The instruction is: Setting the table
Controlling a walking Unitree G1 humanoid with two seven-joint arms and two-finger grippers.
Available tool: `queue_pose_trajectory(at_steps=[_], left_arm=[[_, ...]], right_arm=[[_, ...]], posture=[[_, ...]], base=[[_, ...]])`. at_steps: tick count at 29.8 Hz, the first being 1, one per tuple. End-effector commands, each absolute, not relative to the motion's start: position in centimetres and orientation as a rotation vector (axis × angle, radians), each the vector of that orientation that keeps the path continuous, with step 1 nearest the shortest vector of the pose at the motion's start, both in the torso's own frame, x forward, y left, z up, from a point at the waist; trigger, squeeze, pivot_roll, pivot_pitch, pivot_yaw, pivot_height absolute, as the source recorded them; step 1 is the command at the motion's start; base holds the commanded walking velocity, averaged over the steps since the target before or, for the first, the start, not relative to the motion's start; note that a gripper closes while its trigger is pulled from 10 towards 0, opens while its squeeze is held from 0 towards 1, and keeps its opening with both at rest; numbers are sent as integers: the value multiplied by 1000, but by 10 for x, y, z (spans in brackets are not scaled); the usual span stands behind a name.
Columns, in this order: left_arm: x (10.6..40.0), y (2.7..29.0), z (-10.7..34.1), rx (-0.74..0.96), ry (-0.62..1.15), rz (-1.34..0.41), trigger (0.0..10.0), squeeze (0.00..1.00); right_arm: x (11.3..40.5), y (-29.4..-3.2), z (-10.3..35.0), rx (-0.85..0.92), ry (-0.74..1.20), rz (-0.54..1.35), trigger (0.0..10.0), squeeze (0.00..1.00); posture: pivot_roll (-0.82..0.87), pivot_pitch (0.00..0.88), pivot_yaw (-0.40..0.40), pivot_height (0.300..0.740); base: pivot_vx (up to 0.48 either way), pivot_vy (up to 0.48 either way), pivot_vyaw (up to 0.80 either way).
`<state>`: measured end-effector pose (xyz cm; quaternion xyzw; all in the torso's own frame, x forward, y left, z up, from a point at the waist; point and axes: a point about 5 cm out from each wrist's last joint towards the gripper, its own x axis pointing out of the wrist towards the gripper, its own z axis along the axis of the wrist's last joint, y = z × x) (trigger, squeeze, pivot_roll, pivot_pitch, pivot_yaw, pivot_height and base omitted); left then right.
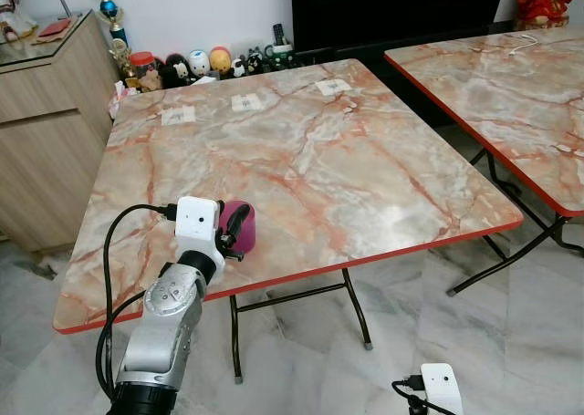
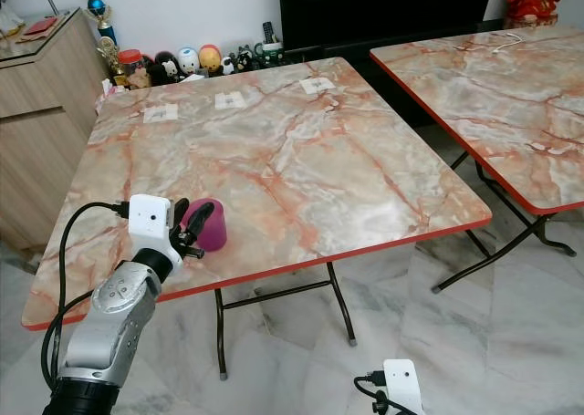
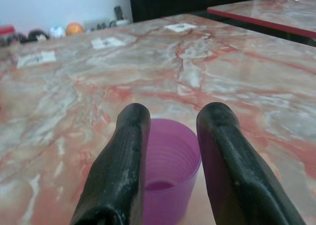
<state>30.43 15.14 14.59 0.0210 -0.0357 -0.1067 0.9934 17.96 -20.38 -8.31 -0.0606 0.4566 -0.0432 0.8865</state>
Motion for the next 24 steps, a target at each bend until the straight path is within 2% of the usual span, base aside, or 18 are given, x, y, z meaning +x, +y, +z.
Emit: queue_pose_trajectory(at_steps=[1, 10, 24], left_arm=[[302, 155, 142, 50, -75, -199, 10000, 0], [299, 158, 142, 35, -92, -182, 10000, 0], [301, 154, 150, 43, -131, -203, 10000, 0]], right_arm=[[180, -203, -83, -131, 954, -83, 10000, 0], [181, -204, -82, -162, 948, -73, 10000, 0], [181, -203, -83, -178, 951, -66, 10000, 0]], posture=[[-33, 0, 37, 740], [-35, 0, 36, 740], [-41, 0, 41, 740]], base=[[0, 0, 0], [0, 0, 0], [268, 0, 0]])
